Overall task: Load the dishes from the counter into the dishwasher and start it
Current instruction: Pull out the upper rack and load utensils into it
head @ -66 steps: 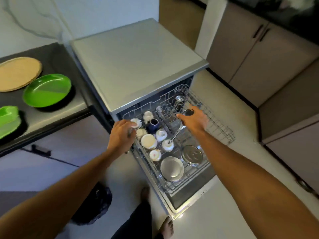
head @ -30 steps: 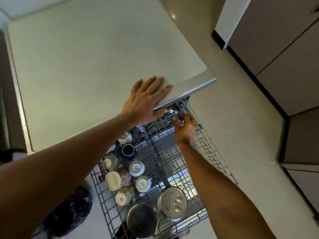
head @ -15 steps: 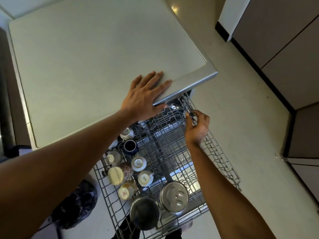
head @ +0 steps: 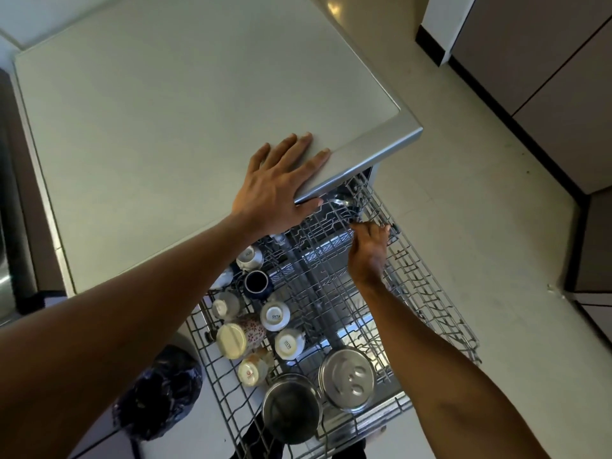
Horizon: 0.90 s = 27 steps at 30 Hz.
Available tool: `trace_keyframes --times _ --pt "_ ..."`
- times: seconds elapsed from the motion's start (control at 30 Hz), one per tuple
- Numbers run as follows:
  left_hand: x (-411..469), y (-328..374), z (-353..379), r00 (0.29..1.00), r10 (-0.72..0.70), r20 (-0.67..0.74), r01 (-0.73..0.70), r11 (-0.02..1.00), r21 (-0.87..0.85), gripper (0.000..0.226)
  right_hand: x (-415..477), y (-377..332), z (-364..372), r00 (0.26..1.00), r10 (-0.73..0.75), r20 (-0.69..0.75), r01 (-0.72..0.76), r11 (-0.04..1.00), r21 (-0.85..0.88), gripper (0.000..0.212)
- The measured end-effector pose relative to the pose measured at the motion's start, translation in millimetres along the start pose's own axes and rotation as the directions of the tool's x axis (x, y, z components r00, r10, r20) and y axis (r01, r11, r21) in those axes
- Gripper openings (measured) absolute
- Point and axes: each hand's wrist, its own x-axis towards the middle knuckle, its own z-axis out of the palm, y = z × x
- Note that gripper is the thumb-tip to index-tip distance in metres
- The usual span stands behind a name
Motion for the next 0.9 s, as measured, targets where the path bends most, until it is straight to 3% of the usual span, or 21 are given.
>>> trace_keyframes --times 0.13,0.3,0.43,0.57,0.73,0.83,0.9 --pt "-1 0 1 1.0 0.002 0.008 -0.002 1.0 0.0 0.084 -7 3 -3 0.998 -0.035 0.044 0.037 0.999 -0.028 0.043" --pt "-1 0 1 1.0 0.002 0.01 -0.002 1.0 0.007 0.084 -20 17 -11 0.976 0.16 0.15 -0.161 0.987 -0.008 0.041" --pt "0 0 1 1.0 0.003 0.007 -0.003 1.0 0.012 0.084 -22 20 -14 0.957 0.187 0.223 -0.168 0.981 -0.099 0.063" --pt "-1 0 1 1.0 0.005 -0.003 -0.005 1.0 0.019 0.083 -19 15 -8 0.943 0.252 0.218 -0.22 0.962 -0.161 0.07" --pt "-1 0 1 1.0 0.009 -0.009 -0.009 1.0 0.015 0.083 -28 18 -2 0.981 0.182 0.066 -0.174 0.979 -0.105 0.049" --pt "-1 1 1 1.0 0.008 -0.005 -0.008 1.0 0.012 0.083 -41 24 1 0.926 0.352 -0.136 -0.339 0.935 0.105 0.038" --pt "-1 1 1 1.0 0.001 -0.008 -0.001 1.0 0.012 0.082 -40 24 4 0.878 0.445 -0.175 -0.415 0.892 0.181 0.036"
